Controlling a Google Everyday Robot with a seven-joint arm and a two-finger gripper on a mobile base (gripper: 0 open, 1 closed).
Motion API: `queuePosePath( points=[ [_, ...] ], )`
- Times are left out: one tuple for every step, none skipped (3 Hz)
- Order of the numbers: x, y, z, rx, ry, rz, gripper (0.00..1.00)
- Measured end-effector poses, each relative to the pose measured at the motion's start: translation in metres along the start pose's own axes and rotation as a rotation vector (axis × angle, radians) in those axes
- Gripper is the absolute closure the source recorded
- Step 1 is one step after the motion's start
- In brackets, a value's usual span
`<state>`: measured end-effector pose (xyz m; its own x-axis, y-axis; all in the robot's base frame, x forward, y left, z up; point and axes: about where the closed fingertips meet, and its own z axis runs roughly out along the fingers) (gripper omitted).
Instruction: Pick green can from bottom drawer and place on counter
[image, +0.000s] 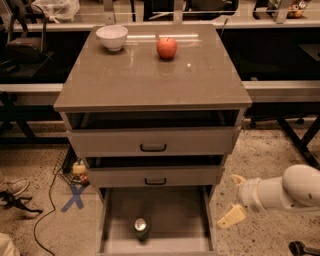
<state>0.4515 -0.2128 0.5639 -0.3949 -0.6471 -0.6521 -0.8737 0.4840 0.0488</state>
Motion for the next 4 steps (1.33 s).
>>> queuePosePath(
  points=[
    [0.026, 0.014, 0.035, -0.069, -0.013, 0.051, 0.00],
    [0.026, 0.014, 0.035, -0.069, -0.013, 0.051, 0.00],
    [0.034, 0.017, 0.073, -0.080, -0.045, 0.019, 0.00],
    [0.045, 0.017, 0.128, -0.079, -0.111, -0.028, 0.00]
  ],
)
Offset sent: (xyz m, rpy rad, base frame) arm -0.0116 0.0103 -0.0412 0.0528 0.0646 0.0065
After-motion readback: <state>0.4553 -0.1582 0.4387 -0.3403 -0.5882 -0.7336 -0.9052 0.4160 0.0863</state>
